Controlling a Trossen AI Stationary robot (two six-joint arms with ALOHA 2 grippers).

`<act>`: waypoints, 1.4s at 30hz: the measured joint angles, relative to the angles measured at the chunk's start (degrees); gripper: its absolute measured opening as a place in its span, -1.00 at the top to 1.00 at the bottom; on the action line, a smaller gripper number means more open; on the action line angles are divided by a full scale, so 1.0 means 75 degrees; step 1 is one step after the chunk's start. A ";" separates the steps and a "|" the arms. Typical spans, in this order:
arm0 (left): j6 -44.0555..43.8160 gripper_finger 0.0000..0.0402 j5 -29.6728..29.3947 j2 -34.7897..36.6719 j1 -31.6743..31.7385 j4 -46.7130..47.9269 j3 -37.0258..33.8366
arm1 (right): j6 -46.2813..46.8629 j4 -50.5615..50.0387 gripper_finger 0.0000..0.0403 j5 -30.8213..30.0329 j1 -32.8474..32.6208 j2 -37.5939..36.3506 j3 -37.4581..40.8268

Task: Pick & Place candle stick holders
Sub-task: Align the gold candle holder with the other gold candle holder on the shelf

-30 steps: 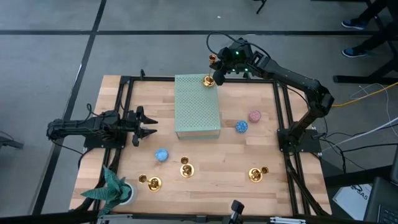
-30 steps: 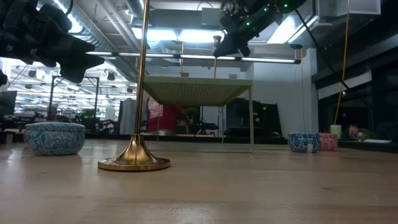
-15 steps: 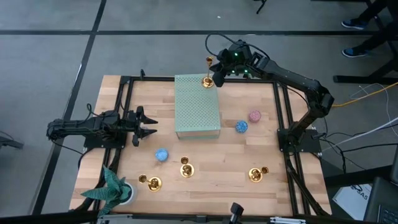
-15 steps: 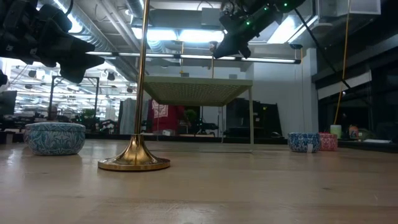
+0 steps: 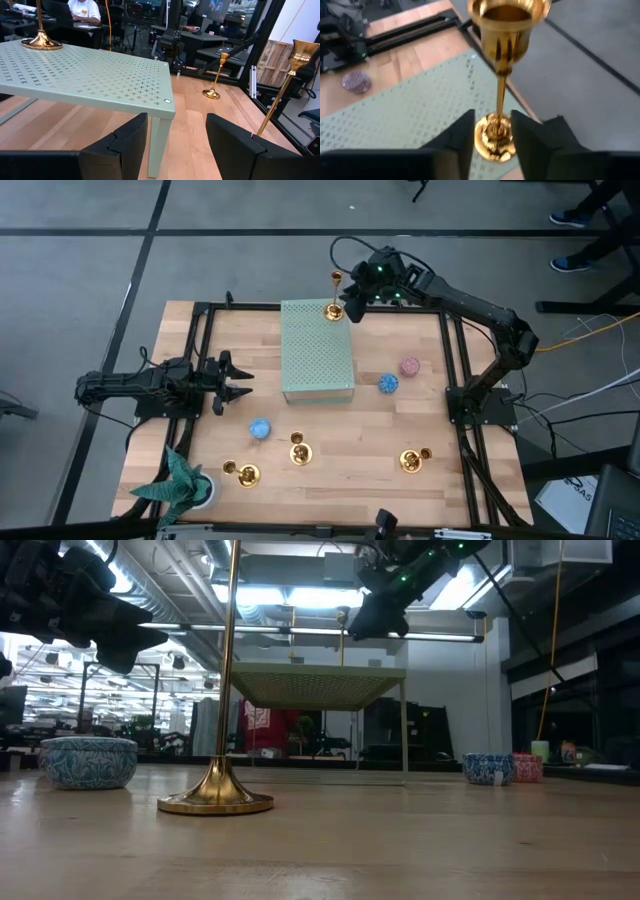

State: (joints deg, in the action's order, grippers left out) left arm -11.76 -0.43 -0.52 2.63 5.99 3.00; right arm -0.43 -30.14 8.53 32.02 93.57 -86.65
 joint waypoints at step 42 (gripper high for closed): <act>0.0000 0.00 0.0001 0.0000 -0.0001 0.0001 -0.0002 | 0.1560 -0.6831 -0.13 0.2492 -0.3386 -0.3652 -0.0003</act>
State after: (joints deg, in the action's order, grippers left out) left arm -11.75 -0.42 -0.52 2.62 6.00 2.98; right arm 11.27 -81.37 27.22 6.63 66.19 -86.67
